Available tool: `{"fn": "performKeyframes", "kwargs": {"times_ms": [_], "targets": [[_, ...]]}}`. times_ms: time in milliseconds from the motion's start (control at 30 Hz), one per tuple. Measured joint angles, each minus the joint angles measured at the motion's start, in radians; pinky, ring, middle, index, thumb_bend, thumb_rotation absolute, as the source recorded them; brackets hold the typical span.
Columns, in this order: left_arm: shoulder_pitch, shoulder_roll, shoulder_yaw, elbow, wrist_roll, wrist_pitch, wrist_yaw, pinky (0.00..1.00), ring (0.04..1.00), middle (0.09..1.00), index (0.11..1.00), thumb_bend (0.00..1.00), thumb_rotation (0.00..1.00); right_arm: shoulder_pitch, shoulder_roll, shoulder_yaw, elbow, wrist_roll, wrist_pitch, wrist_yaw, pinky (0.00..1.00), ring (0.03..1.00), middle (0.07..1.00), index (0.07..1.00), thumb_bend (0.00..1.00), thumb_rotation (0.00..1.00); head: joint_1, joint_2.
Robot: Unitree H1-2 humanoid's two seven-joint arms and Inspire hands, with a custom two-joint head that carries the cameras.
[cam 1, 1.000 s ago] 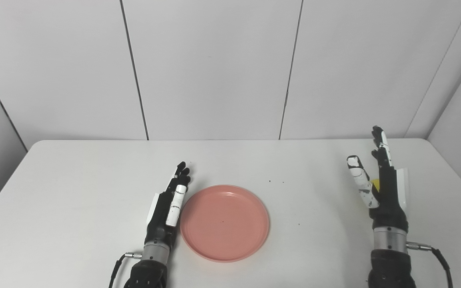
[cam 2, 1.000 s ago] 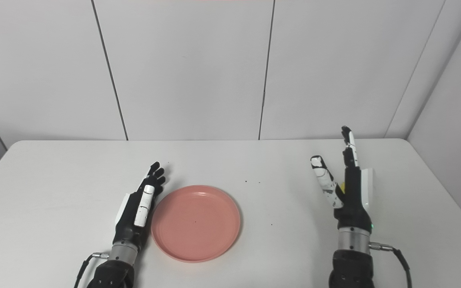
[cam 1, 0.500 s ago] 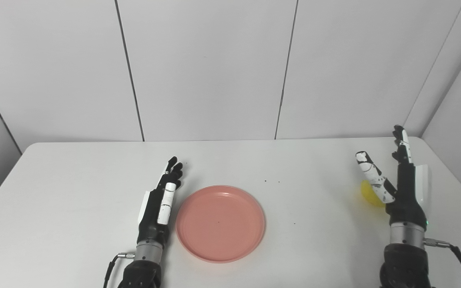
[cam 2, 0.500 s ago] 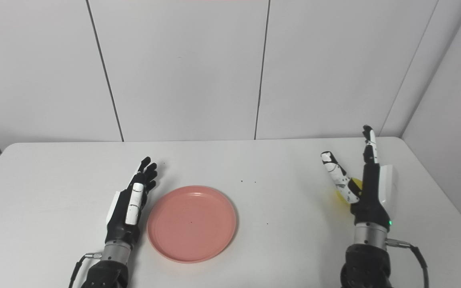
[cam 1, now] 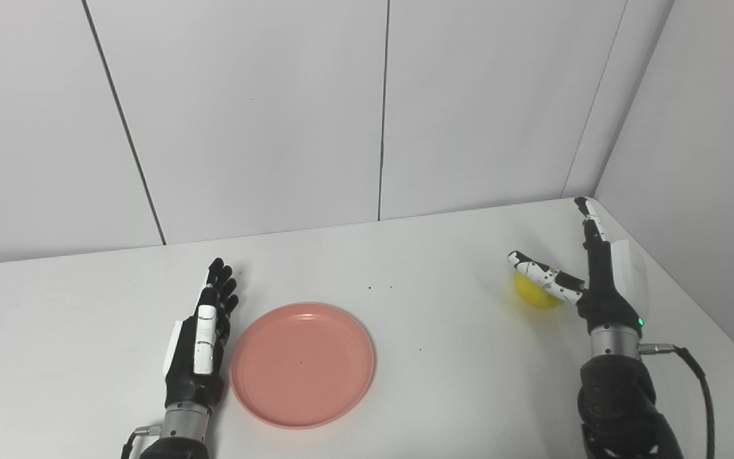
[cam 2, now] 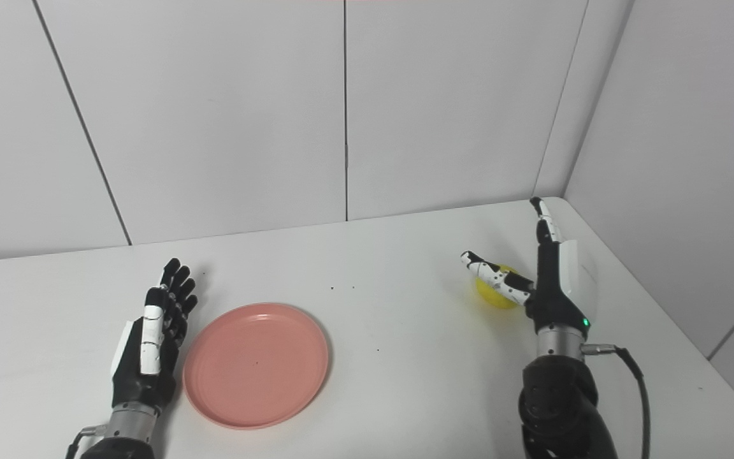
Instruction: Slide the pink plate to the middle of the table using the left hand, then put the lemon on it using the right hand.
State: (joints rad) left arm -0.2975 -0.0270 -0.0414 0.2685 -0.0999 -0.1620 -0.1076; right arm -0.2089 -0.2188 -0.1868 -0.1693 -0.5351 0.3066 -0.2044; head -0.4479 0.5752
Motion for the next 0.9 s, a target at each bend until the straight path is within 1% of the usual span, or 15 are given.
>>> {"fn": "performKeyframes", "kwargs": {"times_ms": [67, 200, 333, 500, 600, 667, 833, 900], "targets": [[-0.001, 0.003, 0.000, 0.000, 0.000, 0.002, -0.001, 1.00, 1.000, 1.000, 1.000, 0.64, 1.00, -0.002, -0.007, 0.003, 0.020, -0.001, 0.019, 0.006, 0.80, 0.891, 0.916, 0.909, 0.81, 0.40, 0.000, 0.002], [-0.001, 0.005, 0.000, -0.005, -0.001, 0.011, -0.005, 1.00, 1.000, 1.000, 1.000, 0.63, 1.00, -0.003, -0.020, 0.025, 0.052, -0.024, 0.057, 0.014, 0.76, 0.868, 0.905, 0.900, 0.85, 0.37, -0.003, 0.011], [-0.001, 0.007, 0.000, -0.007, -0.012, 0.017, -0.018, 1.00, 1.000, 1.000, 1.000, 0.63, 1.00, -0.006, -0.026, 0.038, 0.065, -0.034, 0.080, 0.018, 0.75, 0.866, 0.907, 0.901, 0.87, 0.34, 0.002, 0.017], [-0.001, 0.008, 0.001, -0.010, -0.012, 0.029, -0.024, 1.00, 1.000, 1.000, 1.000, 0.63, 1.00, -0.019, -0.046, 0.055, 0.089, -0.036, 0.115, 0.049, 0.75, 0.867, 0.903, 0.891, 0.91, 0.29, 0.008, 0.020], [0.001, 0.008, 0.002, -0.013, -0.012, 0.032, -0.024, 1.00, 1.000, 1.000, 1.000, 0.62, 1.00, -0.020, -0.048, 0.054, 0.094, -0.022, 0.117, 0.055, 0.78, 0.874, 0.899, 0.891, 0.91, 0.25, 0.003, 0.022], [0.001, 0.008, 0.002, -0.013, -0.011, 0.032, -0.024, 1.00, 1.000, 1.000, 1.000, 0.62, 1.00, -0.020, -0.048, 0.055, 0.106, -0.015, 0.117, 0.056, 0.78, 0.876, 0.901, 0.890, 0.91, 0.23, 0.003, 0.022], [0.002, 0.008, 0.003, -0.016, -0.012, 0.035, -0.024, 1.00, 1.000, 1.000, 1.000, 0.62, 1.00, -0.033, -0.048, 0.065, 0.177, -0.004, 0.117, 0.055, 0.75, 0.860, 0.891, 0.884, 0.90, 0.22, 0.003, 0.025], [0.003, 0.009, 0.005, -0.019, -0.013, 0.042, -0.025, 1.00, 1.000, 1.000, 1.000, 0.62, 1.00, -0.044, -0.049, 0.076, 0.204, -0.005, 0.117, 0.053, 0.76, 0.865, 0.894, 0.885, 0.89, 0.21, 0.005, 0.025]]}}
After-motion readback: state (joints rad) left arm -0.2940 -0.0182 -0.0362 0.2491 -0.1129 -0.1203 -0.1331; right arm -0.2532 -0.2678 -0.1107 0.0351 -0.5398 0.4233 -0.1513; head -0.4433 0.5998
